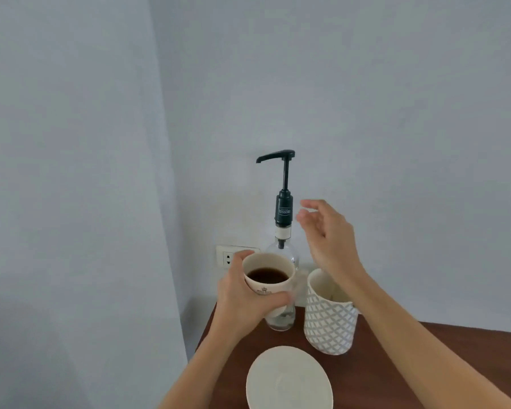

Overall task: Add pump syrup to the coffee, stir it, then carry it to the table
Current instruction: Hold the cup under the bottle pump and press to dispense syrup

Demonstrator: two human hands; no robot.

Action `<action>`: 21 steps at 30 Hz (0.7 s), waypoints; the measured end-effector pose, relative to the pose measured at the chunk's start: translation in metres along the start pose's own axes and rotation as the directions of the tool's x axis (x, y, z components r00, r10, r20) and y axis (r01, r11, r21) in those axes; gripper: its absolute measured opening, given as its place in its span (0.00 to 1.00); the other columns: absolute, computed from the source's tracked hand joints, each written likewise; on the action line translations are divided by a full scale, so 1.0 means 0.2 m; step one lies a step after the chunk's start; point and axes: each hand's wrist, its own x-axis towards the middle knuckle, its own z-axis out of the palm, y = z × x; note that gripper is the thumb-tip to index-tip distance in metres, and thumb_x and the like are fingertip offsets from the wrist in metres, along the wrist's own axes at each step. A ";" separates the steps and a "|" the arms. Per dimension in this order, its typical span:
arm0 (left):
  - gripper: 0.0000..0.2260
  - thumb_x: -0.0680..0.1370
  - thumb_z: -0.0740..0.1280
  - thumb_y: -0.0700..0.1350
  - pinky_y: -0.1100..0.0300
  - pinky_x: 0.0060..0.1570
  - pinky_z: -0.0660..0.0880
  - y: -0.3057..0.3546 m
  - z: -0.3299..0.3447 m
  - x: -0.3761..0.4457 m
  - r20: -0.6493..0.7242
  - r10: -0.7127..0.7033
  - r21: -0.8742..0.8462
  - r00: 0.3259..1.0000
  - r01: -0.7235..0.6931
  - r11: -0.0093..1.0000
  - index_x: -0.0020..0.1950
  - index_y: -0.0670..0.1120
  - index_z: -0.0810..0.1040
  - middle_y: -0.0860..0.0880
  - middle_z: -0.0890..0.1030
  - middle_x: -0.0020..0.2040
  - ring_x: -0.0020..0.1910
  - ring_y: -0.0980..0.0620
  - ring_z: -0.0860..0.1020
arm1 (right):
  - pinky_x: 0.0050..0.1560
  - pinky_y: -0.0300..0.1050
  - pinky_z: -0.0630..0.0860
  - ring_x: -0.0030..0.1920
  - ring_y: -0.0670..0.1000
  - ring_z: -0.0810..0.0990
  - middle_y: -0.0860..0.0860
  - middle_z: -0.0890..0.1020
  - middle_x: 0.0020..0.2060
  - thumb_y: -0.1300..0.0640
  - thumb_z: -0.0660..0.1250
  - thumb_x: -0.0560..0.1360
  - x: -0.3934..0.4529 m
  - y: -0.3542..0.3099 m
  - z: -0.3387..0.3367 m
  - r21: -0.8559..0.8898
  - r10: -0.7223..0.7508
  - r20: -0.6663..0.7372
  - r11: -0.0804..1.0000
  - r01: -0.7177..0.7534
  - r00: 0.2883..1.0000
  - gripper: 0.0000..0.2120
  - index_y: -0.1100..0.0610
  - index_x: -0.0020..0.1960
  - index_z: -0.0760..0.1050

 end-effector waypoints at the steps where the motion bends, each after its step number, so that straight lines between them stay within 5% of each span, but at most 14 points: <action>1: 0.40 0.52 0.82 0.55 0.63 0.47 0.79 0.03 -0.02 0.05 -0.003 0.010 0.000 1.000 -0.010 1.000 0.62 0.55 0.73 0.58 0.83 0.50 0.49 0.62 0.81 | 0.47 0.34 0.72 0.48 0.48 0.81 0.46 0.82 0.44 0.52 0.61 0.83 0.09 -0.05 0.02 0.037 0.022 -0.022 0.999 -0.021 1.000 0.15 0.57 0.66 0.74; 8: 0.39 0.54 0.84 0.54 0.57 0.45 0.80 0.22 -0.16 0.36 -0.015 0.011 -0.018 1.000 -0.011 1.000 0.61 0.53 0.71 0.55 0.81 0.52 0.50 0.56 0.81 | 0.44 0.43 0.74 0.46 0.52 0.82 0.51 0.81 0.43 0.42 0.55 0.82 0.48 -0.22 0.17 0.297 0.182 -0.010 0.939 -0.171 0.983 0.19 0.53 0.66 0.70; 12: 0.36 0.58 0.85 0.50 0.62 0.42 0.76 0.29 -0.18 0.48 -0.038 0.027 -0.019 0.999 -0.028 0.999 0.61 0.51 0.72 0.55 0.80 0.52 0.50 0.57 0.80 | 0.32 0.32 0.74 0.39 0.51 0.84 0.58 0.85 0.45 0.39 0.56 0.81 0.53 -0.24 0.23 0.442 0.234 -0.028 0.875 -0.198 0.972 0.18 0.53 0.49 0.73; 21: 0.36 0.57 0.84 0.51 0.62 0.38 0.74 0.30 -0.19 0.60 -0.006 -0.006 -0.041 1.000 0.005 0.999 0.61 0.51 0.73 0.52 0.81 0.54 0.52 0.53 0.80 | 0.39 0.46 0.79 0.39 0.61 0.88 0.60 0.87 0.36 0.54 0.64 0.77 0.59 -0.22 0.24 0.542 0.288 0.016 0.802 -0.250 0.958 0.09 0.57 0.40 0.74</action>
